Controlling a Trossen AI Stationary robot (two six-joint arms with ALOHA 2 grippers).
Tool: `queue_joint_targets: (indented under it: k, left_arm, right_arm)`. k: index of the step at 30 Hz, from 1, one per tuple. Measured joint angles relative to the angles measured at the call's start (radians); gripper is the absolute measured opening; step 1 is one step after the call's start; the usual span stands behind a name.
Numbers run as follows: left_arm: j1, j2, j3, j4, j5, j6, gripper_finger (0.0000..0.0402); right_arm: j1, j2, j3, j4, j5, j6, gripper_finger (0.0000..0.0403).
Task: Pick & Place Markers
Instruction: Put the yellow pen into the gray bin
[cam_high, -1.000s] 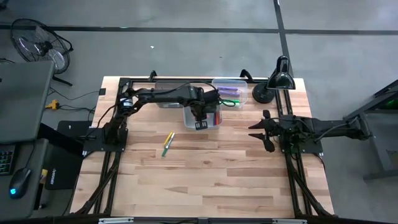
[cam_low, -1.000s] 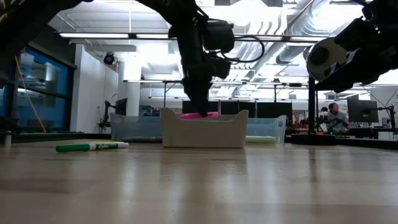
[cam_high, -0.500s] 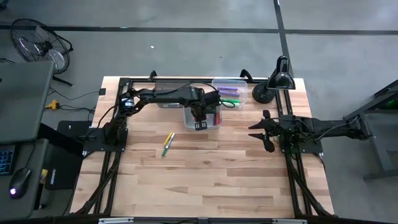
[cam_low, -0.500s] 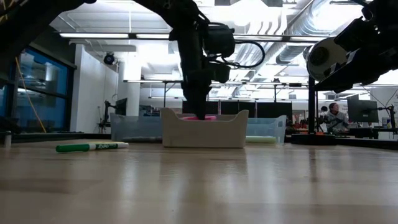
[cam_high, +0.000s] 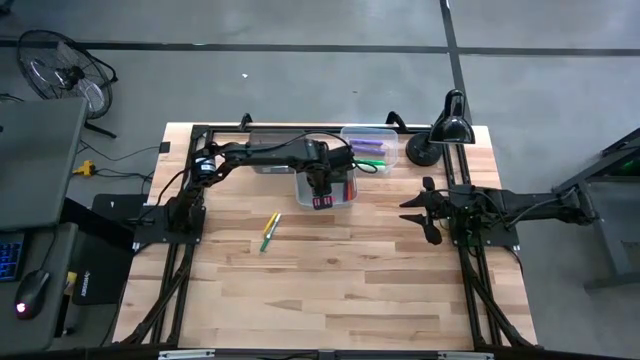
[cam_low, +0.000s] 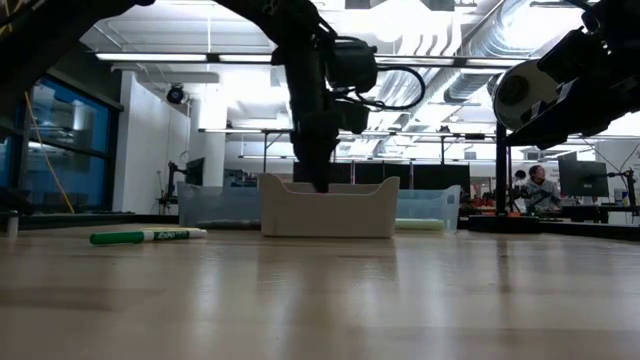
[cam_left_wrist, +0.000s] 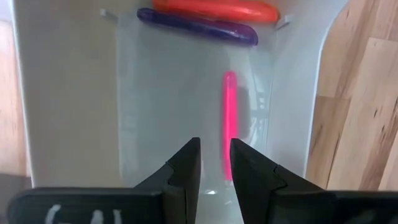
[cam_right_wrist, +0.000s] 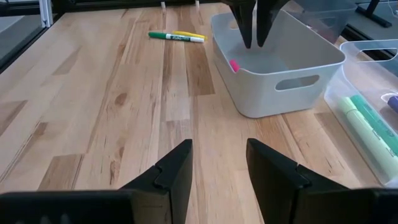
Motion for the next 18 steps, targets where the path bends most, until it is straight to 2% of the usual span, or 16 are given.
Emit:
queue_joint_targets:
  k: [5, 10, 18]
  left_arm:
    - [0.000, -0.005, 0.000, -0.035, -0.002, -0.009, 0.0084]
    - [0.000, -0.064, 0.002, -0.126, -0.029, -0.048, 0.0084]
    - [-0.035, -0.161, 0.004, -0.231, -0.138, -0.134, 0.0085]
  right_arm:
    - [0.000, 0.000, 0.000, 0.000, 0.000, 0.000, 0.0139]
    - [0.000, 0.000, 0.000, 0.000, 0.000, 0.000, 0.0139]
    - [0.000, 0.000, 0.000, 0.000, -0.003, 0.000, 0.0139]
